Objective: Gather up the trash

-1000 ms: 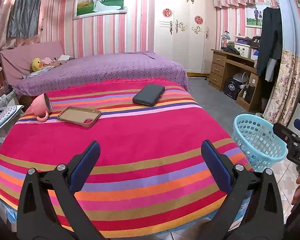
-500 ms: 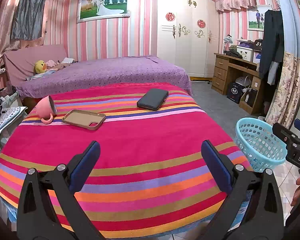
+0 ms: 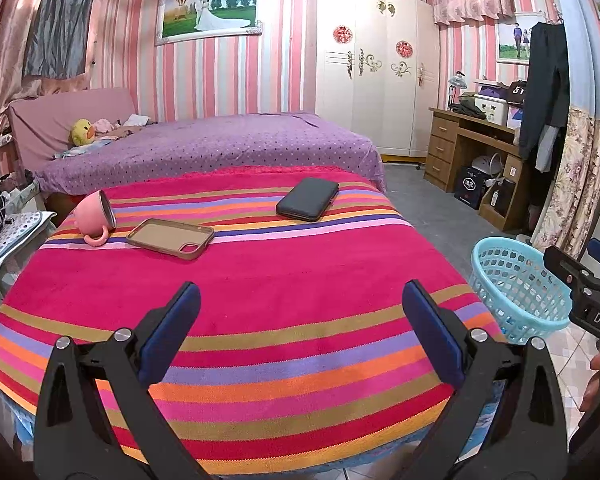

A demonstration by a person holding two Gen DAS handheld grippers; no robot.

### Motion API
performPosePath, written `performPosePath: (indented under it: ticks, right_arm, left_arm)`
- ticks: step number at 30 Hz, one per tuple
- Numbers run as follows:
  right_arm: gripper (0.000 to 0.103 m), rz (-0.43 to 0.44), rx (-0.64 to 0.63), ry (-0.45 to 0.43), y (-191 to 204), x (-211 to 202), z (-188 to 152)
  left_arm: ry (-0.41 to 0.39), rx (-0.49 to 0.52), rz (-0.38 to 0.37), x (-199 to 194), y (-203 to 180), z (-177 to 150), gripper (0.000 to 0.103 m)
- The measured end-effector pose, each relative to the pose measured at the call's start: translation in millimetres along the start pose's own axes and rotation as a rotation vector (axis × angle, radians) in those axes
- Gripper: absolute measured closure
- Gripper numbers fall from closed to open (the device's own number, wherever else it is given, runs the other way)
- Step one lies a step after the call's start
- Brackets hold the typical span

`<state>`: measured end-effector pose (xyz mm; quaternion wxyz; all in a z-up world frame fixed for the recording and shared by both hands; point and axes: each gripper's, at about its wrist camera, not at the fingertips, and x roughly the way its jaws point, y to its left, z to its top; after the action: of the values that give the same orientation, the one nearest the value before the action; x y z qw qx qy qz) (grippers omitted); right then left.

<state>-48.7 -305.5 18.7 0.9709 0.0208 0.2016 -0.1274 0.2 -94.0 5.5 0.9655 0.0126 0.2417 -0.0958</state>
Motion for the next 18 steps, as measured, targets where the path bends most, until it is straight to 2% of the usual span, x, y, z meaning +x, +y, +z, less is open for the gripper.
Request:
performPosePath:
  ticks: [18]
  right_arm:
    - [0.005,-0.006,-0.008,-0.012,2.3,-1.9,2.0]
  left_arm:
    - [-0.002,-0.002,0.000,-0.9,0.1,0.4,0.006]
